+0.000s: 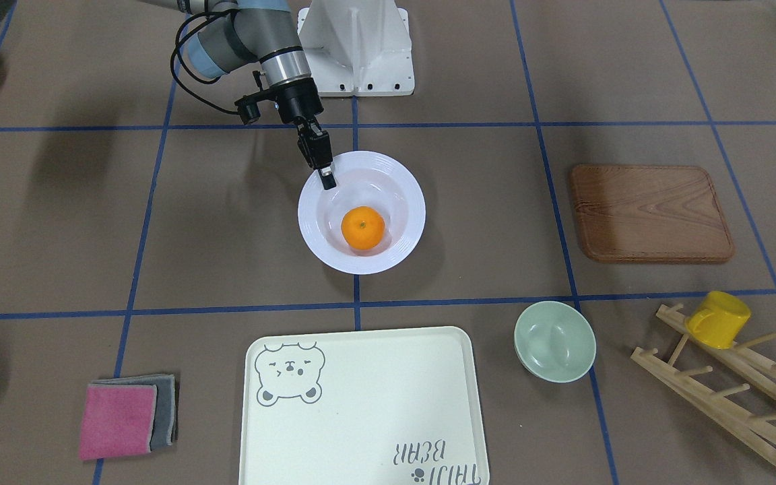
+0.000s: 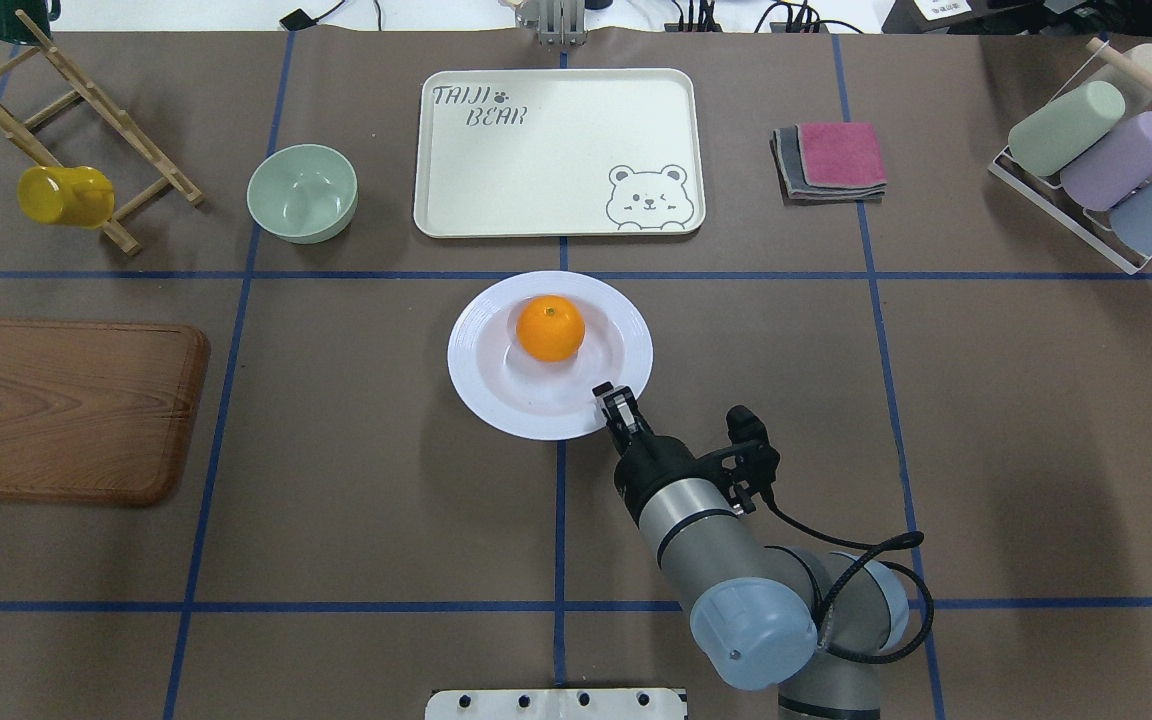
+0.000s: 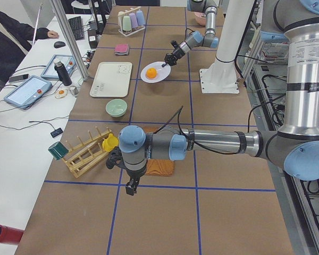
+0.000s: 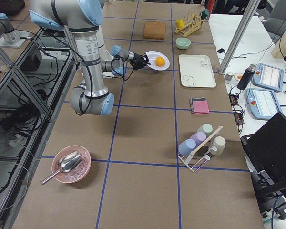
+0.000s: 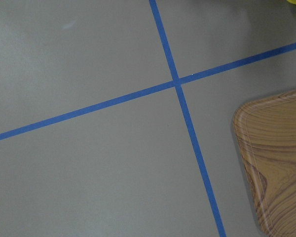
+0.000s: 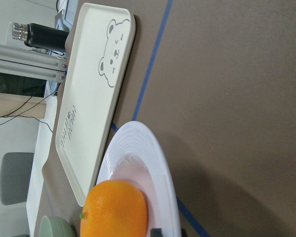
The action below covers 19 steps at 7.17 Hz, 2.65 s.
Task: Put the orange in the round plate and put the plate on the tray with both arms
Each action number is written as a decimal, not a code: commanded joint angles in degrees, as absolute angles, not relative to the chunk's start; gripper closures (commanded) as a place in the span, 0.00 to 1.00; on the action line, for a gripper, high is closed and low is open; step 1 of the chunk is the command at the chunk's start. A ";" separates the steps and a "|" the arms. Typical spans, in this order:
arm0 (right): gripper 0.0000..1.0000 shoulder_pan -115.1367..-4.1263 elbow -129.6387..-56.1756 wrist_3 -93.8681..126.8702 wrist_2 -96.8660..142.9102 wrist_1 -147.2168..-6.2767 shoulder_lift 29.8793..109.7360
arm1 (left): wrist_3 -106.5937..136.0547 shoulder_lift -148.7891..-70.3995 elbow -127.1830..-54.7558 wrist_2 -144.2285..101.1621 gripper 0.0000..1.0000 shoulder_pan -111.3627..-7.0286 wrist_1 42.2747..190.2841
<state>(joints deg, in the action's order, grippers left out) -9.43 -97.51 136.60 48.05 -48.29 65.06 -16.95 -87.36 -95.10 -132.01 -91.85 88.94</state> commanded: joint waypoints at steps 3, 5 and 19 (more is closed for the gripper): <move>1.00 -21.85 -82.34 137.98 48.51 -48.95 52.35 | -16.70 -85.96 -96.33 -131.92 0.01 -91.85 88.86; 1.00 -27.57 -71.42 138.86 54.11 -50.44 45.82 | -16.70 -86.04 -96.50 -132.01 0.01 -91.85 88.94; 0.00 -53.73 -98.69 56.18 111.20 -83.63 62.29 | -13.22 -84.21 -96.42 -135.84 0.01 -91.76 88.77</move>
<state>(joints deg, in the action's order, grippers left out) -46.29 -95.32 70.61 101.62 -78.18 58.78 -15.89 -85.22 -96.60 -132.94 -91.73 88.80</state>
